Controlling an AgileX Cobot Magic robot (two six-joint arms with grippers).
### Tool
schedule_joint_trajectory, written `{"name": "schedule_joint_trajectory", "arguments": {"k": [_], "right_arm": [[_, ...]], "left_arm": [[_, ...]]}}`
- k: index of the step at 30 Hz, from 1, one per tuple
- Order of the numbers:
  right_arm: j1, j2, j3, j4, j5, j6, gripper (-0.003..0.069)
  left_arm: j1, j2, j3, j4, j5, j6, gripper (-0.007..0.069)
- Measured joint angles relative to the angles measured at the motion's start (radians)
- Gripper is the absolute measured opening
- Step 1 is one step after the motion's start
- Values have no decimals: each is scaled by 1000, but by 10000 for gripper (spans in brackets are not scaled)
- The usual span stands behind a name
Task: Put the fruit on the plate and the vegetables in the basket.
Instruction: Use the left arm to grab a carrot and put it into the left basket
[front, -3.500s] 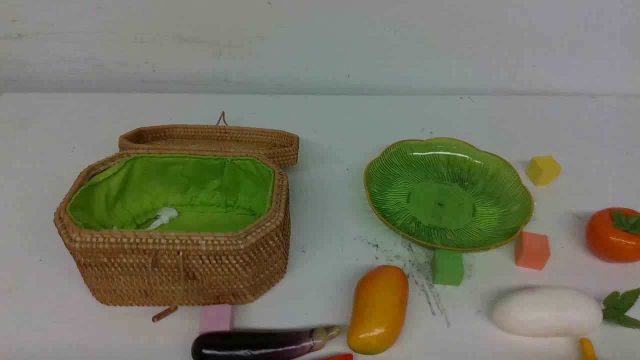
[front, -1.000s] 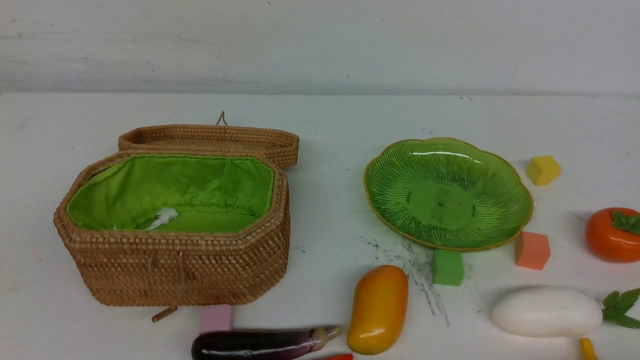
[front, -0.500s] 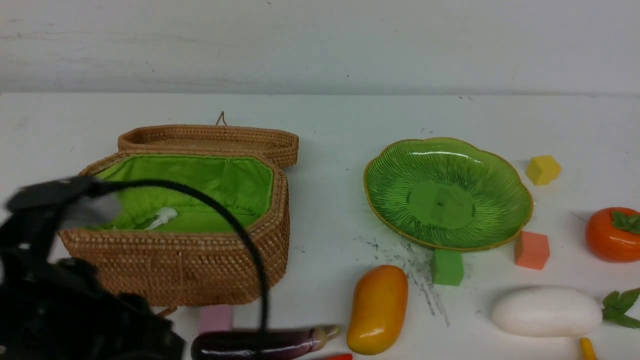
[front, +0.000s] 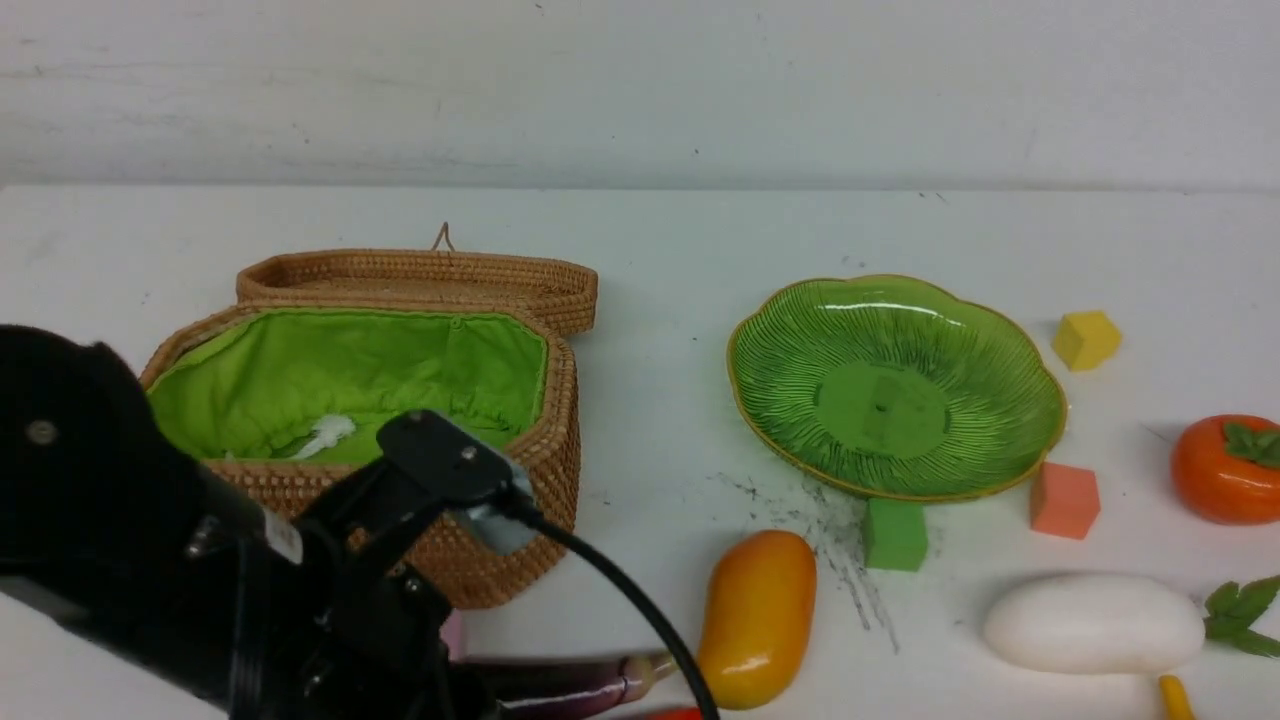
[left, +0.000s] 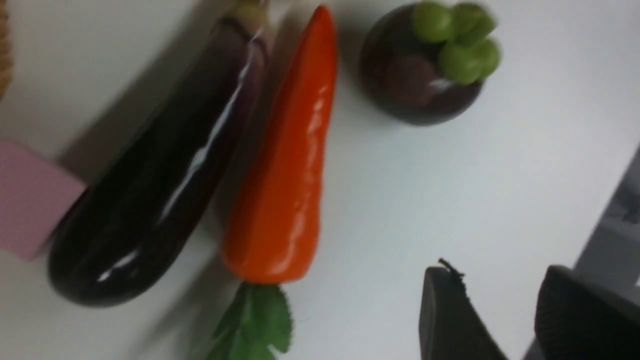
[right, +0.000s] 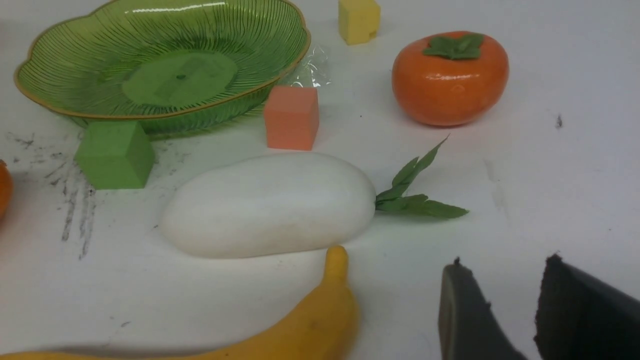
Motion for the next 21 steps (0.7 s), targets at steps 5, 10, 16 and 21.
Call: {"name": "schedule_joint_trajectory", "arguments": {"k": [5,10,16,21], "right_arm": [[0,0,0,0,0,0,242],[0,0,0,0,0,0,242],[0,0,0,0,0,0,242],[0,0,0,0,0,0,242]], "left_arm": [[-134,92,0,196,-80,-144,354],[-221,194,-9,411,-141,-283,454],[-245,280,-43,492,-148,-321,482],[-245,293,-75,513,-158,-316,484]]}}
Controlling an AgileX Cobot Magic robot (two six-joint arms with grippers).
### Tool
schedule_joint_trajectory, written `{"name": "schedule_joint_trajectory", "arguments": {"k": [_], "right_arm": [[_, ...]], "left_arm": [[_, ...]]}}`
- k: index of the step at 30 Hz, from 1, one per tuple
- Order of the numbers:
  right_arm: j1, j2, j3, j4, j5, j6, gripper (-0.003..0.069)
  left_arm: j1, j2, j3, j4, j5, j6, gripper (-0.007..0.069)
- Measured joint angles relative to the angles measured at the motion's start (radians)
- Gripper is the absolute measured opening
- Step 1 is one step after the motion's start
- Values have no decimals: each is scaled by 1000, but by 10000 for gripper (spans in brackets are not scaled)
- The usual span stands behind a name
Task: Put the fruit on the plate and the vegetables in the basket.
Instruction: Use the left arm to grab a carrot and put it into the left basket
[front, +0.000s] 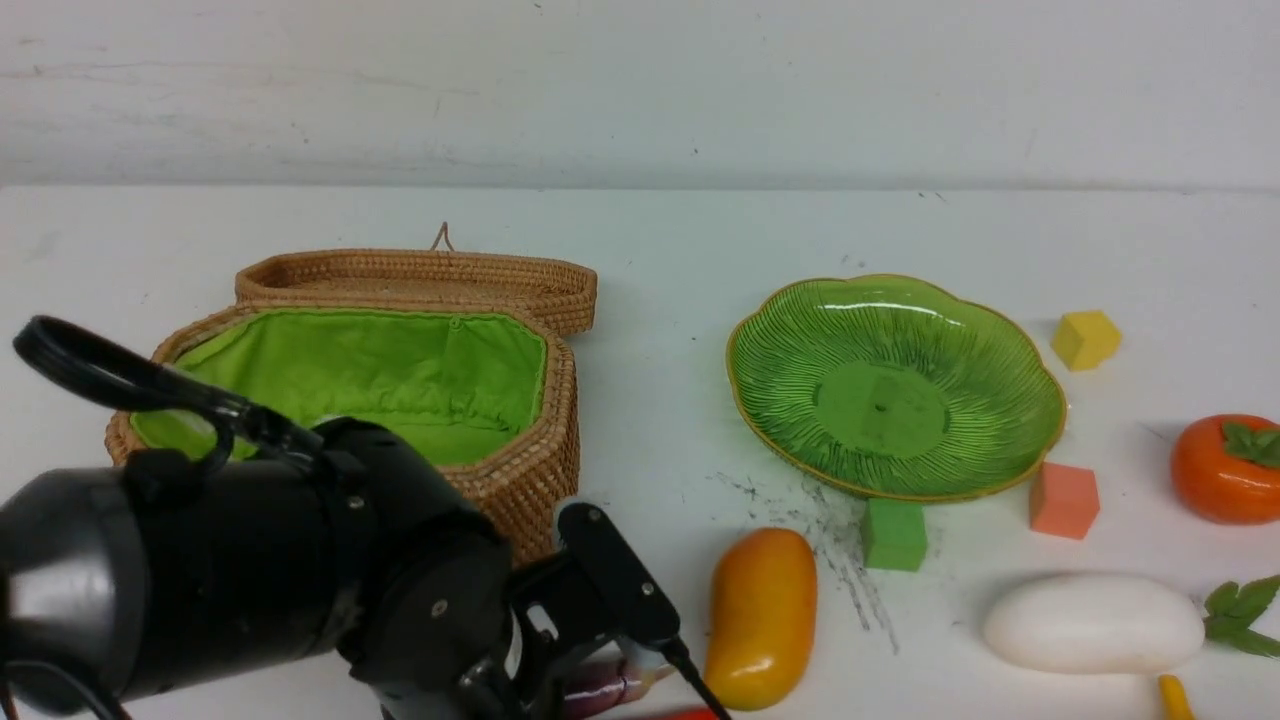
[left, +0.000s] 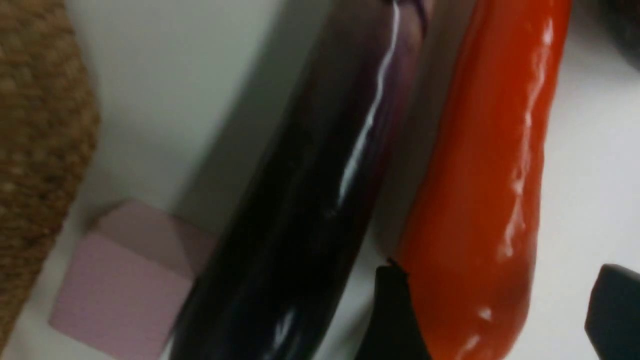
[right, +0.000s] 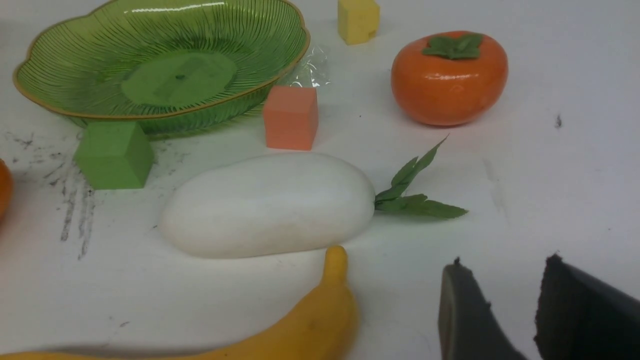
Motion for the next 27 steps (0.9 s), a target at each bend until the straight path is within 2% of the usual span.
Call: {"name": "schedule_joint_trajectory", "arguments": {"k": [9,17,21,25,27], "right_arm": [[0,0,0,0,0,0,242],[0,0,0,0,0,0,242],[0,0,0,0,0,0,242],[0,0,0,0,0,0,242],[0,0,0,0,0,0,242]], "left_arm": [[-1,8,-3,-6,-31,27,485],[-1,117,-3,-31,-44,30,475],[-1,134,-3,-49,-36,30,449],[-2,134,-3,-52,-31,30,385],[-2,134,-4,-52,-23,30,384]]}}
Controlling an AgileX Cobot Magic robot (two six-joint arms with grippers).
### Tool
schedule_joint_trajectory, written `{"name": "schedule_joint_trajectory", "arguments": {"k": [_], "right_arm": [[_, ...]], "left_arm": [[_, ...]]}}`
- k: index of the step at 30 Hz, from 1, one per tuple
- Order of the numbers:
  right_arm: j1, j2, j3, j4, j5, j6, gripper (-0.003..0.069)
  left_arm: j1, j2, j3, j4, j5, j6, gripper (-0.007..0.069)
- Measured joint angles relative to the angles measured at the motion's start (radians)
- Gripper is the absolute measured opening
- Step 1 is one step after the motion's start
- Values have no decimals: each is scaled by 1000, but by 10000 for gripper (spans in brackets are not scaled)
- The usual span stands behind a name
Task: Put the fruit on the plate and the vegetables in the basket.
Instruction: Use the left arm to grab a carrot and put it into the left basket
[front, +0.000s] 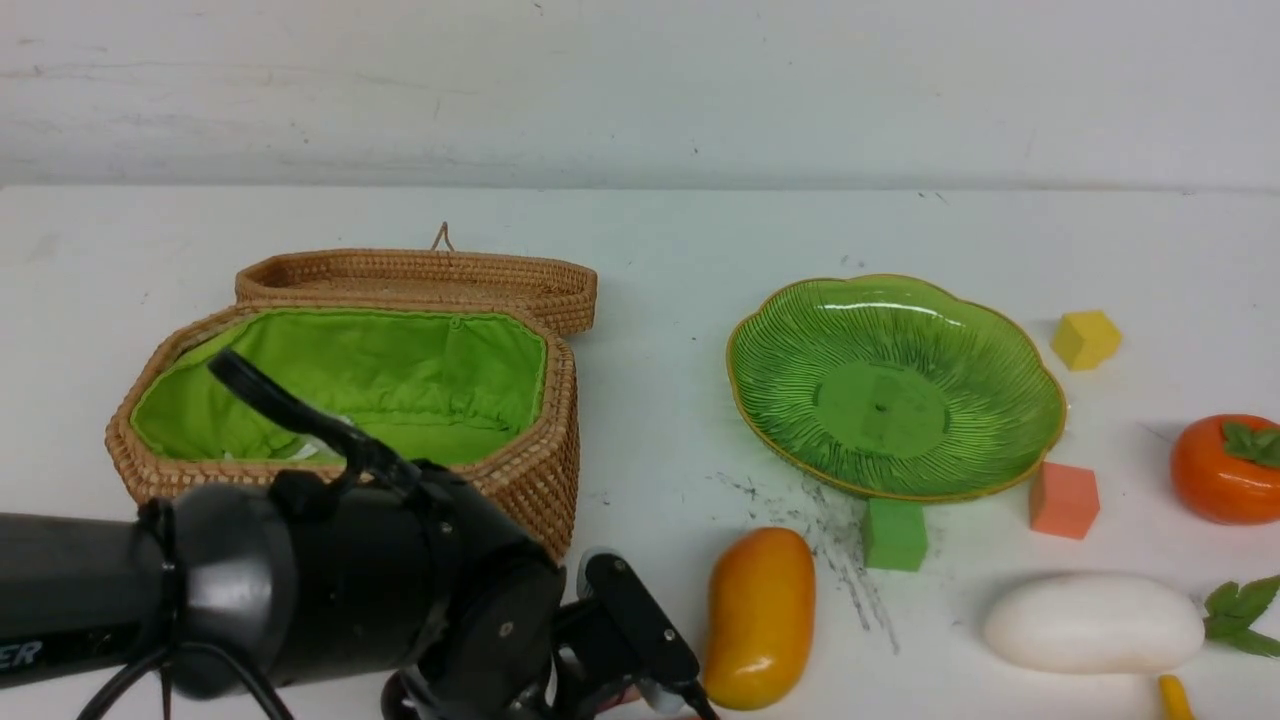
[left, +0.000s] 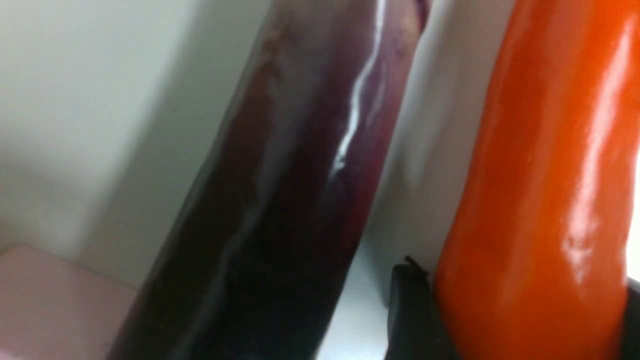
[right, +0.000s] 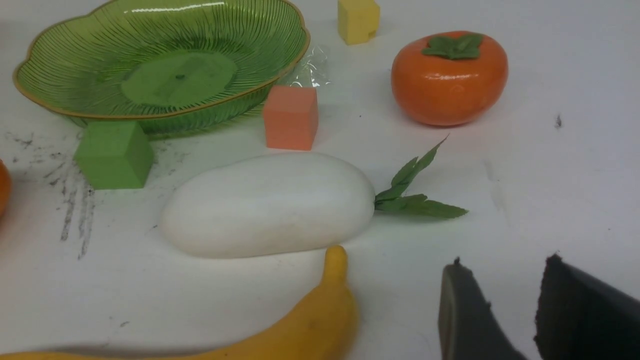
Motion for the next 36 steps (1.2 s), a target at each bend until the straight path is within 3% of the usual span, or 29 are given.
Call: {"name": "schedule_joint_trajectory", "arguments": {"k": [8,21,27,31,33,36], "right_arm": [[0,0,0,0,0,0,242],[0,0,0,0,0,0,242],[0,0,0,0,0,0,242],[0,0,0,0,0,0,242],[0,0,0,0,0,0,242],[0,0,0,0,0,0,242]], "left_arm": [[0,-23,-11,-1,86,0,384],[6,-371,-20,-3,297,-19,384],[154,-536,-183,36,371,-51,384],[288,-516,-315,148,380,53,384],[376,-467,-376,245,314,235,384],[464,-388,-392,314,171,418,384]]}}
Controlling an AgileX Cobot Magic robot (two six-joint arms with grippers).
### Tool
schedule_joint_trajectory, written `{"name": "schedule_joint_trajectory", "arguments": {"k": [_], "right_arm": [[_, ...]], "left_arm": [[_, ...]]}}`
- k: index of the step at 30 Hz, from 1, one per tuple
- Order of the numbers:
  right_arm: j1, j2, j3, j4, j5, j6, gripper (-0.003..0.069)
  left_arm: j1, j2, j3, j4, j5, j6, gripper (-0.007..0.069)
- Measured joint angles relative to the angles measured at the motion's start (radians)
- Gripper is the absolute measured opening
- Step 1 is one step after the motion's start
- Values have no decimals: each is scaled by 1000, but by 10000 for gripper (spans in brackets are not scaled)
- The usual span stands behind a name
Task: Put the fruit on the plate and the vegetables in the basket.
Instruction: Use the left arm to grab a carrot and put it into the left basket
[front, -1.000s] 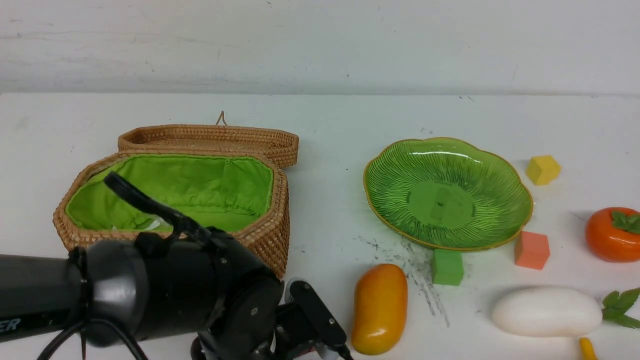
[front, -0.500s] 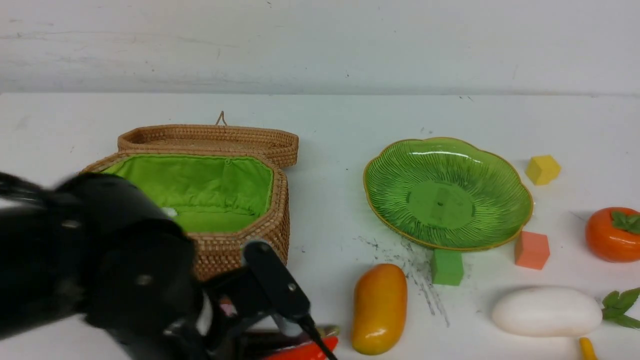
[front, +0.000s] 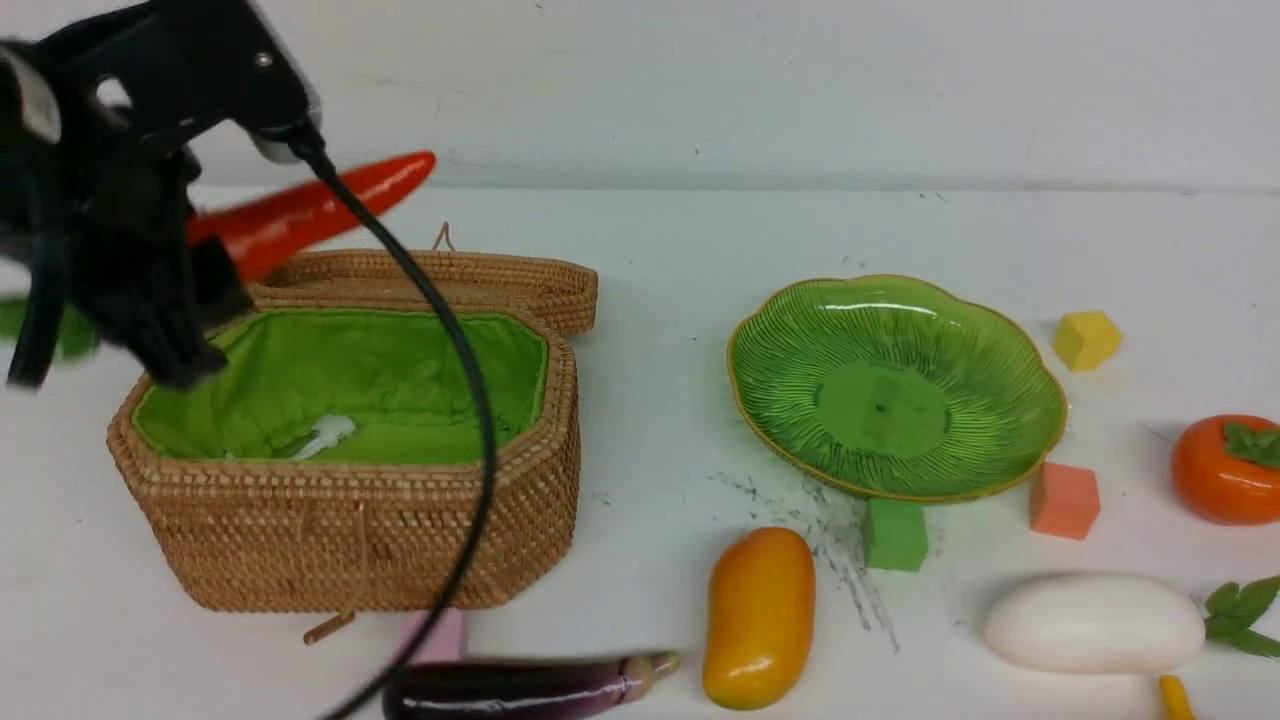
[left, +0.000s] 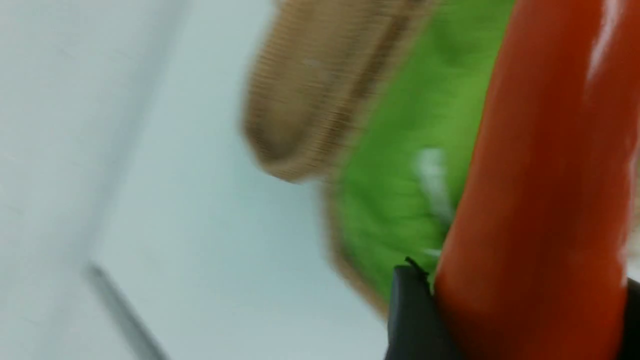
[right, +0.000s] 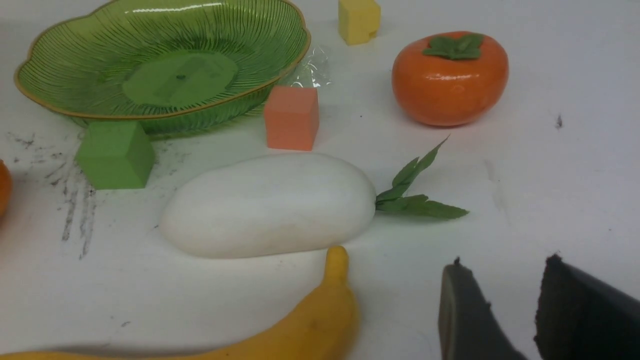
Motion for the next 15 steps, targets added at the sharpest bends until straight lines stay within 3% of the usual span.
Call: {"name": "schedule_joint_trajectory", "arguments": {"k": [3,12,15], "right_arm": [[0,0,0,0,0,0,242],[0,0,0,0,0,0,242],[0,0,0,0,0,0,242]], "left_arm": [[37,91,-1,21,-85,95,384],[41,249,0,-54,-177,122,384],[41,252,0,-62,-174,124,451]]}}
